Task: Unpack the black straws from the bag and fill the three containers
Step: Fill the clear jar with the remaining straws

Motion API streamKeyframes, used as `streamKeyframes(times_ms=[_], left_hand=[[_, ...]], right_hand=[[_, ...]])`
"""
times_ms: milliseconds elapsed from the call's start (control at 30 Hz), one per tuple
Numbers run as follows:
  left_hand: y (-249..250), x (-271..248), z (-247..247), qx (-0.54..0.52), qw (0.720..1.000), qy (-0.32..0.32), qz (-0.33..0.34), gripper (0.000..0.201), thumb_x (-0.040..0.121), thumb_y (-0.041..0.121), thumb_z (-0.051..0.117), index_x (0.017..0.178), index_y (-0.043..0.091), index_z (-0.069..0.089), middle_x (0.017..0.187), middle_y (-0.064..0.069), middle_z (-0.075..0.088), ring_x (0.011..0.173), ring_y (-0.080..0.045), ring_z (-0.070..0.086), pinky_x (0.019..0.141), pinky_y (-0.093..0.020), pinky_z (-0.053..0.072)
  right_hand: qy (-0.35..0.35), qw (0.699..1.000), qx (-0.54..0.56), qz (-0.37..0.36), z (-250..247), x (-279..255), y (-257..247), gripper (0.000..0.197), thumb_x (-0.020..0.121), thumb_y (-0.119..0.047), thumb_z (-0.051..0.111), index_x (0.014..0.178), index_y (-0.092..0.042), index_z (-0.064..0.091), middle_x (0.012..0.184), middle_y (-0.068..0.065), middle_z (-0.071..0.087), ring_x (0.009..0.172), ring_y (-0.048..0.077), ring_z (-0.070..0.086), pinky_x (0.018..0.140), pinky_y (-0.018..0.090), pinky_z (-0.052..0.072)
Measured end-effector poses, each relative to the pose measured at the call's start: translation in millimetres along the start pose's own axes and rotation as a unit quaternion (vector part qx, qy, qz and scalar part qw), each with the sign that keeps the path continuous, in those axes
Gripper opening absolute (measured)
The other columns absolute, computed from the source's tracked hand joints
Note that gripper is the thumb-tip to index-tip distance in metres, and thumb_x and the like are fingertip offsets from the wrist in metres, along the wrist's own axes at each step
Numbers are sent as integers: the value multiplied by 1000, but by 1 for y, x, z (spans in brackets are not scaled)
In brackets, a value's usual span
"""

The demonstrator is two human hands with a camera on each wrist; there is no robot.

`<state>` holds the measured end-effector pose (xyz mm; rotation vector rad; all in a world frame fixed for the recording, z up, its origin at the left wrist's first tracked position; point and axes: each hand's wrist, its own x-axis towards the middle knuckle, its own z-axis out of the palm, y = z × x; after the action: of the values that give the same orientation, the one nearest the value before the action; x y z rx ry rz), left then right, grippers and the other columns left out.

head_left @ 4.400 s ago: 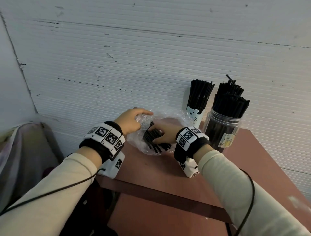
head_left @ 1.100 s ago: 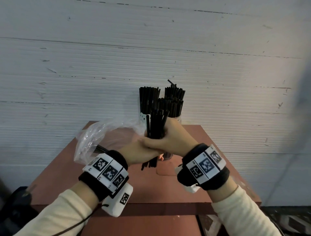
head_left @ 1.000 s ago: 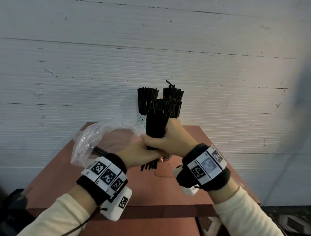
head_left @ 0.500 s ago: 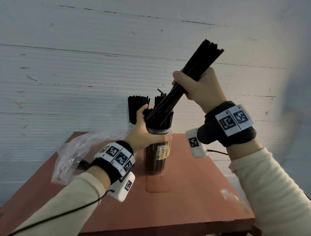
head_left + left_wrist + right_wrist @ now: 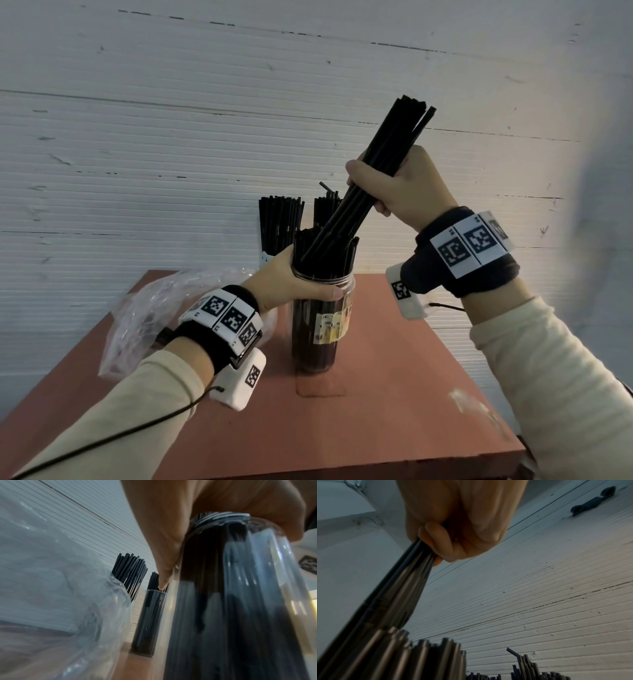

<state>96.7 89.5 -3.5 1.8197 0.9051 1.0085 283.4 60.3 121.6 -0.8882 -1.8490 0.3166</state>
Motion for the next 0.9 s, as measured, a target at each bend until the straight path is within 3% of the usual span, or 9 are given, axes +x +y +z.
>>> streamKeyframes(times_ms=[133,300,433,533,600,700,800,867,900], left_hand=[[2,-3,2,-16,1000,-23,11,72,64,27,91,124,11,56,117,-10,68,114,-27,63,100,-52,47],[1,-13,7,-100,995,20,-1,73,66,52,80,127,19,57,121,-3,68,117,-20,62,105,-43,43],[-2,-17,9,-126,992,29,-1,58,74,41,73,126,20,58,122,-2,68,119,-18,60,106,-41,42],[1,-17,8,-129,991,15,-8,51,79,29,68,126,16,55,121,-4,68,117,-19,61,103,-37,45],[1,-16,7,-129,992,9,-11,55,77,28,70,128,16,53,122,-5,67,117,-21,61,102,-38,45],[-1,-17,5,-109,994,2,-6,69,67,35,78,129,18,52,122,-6,67,117,-21,62,101,-39,47],[-4,-18,4,-67,998,-7,2,87,61,28,84,137,20,42,125,-2,65,117,-14,61,97,-33,50],[-6,-18,2,-43,999,4,-10,103,57,30,86,142,23,30,130,3,60,118,-7,58,99,-32,48],[-6,-18,1,-37,999,9,-15,107,54,33,86,143,24,27,131,5,57,119,-6,57,101,-32,47]], right_hand=[[-13,1000,-4,-6,2,-3,-4,30,90,-18,61,81,10,62,62,7,60,44,15,46,41,22,37],[-20,1000,-4,3,2,-8,-2,34,91,-18,62,81,15,60,64,20,57,42,13,43,41,22,34],[-27,1000,2,5,4,-9,-2,34,91,-17,61,80,16,59,63,15,54,40,11,41,41,20,33],[-39,999,0,7,6,-8,-1,34,92,-17,61,79,14,59,55,3,50,38,6,41,40,17,33],[-56,998,-4,5,8,-6,1,35,92,-18,61,78,14,58,53,-2,47,39,7,40,41,17,32],[-107,994,-35,4,17,-7,5,38,91,-23,64,79,13,58,58,3,50,45,6,44,46,18,35],[-170,983,-67,20,33,-16,13,29,89,-30,67,71,-8,60,62,-8,58,55,2,56,54,16,42],[-163,985,-44,18,40,-25,18,22,89,-29,68,71,-23,57,63,-15,59,61,-3,59,57,13,43],[-147,989,-28,16,41,-29,20,17,89,-28,68,76,-24,57,67,-16,60,65,-5,59,60,11,44]])
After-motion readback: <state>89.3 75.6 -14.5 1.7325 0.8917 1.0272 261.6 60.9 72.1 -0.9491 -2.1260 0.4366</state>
